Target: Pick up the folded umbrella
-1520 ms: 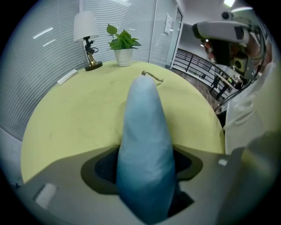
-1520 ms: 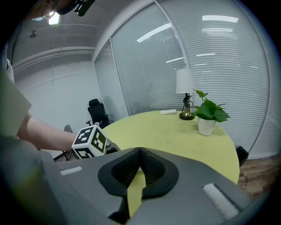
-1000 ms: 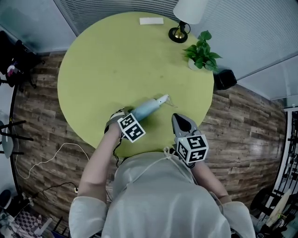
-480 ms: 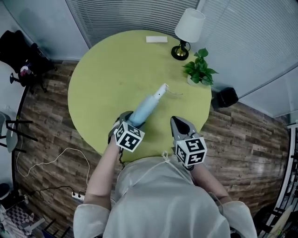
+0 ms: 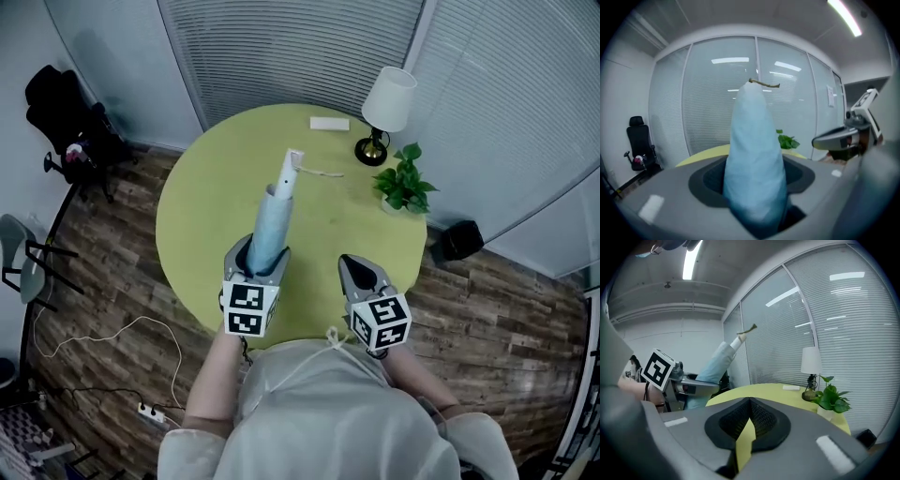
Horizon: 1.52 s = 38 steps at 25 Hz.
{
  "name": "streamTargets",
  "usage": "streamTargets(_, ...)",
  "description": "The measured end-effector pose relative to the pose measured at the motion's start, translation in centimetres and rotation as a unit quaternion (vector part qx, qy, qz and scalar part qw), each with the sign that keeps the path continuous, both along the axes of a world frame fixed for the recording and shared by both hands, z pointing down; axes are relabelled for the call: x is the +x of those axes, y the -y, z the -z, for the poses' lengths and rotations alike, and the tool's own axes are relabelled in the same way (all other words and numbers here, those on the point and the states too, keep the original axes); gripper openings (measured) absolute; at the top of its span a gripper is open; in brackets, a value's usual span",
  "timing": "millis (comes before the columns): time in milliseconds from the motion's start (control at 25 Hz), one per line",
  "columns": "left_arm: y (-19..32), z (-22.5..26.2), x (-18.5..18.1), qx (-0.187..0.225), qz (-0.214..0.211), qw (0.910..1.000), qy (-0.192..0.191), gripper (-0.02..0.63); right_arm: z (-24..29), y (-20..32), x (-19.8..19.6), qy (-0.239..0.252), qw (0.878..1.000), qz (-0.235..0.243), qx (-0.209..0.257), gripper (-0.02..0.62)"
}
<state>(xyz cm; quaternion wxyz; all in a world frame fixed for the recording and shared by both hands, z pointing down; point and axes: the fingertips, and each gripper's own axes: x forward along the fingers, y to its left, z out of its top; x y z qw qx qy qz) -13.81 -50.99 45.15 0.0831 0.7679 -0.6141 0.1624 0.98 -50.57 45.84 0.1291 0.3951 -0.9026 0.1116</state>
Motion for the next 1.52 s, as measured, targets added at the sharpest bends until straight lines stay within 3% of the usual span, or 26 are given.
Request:
streamTargets(200,-2.3,3.6,-2.0,0.076,0.094,0.9901,-0.072,0.298,1.1,-0.1,0.0,0.014,1.000,0.009,0.009,0.000)
streamTargets(320,-2.9,4.7,-2.2,0.098,0.118,0.9846,-0.084,0.298,1.8,0.2,0.8,0.015,1.000,0.004,0.014,0.000)
streamTargets(720,-3.1,5.6,-1.6,0.110,0.118,0.9824,-0.093,0.298,3.4,0.4,1.0,0.012,0.999,0.001,0.046,-0.002)
streamTargets(1520,-2.3,4.9,-0.5,0.098,0.102,0.9863,-0.085,0.298,3.0,1.4,0.5,0.005,0.999,0.009,0.048,-0.002)
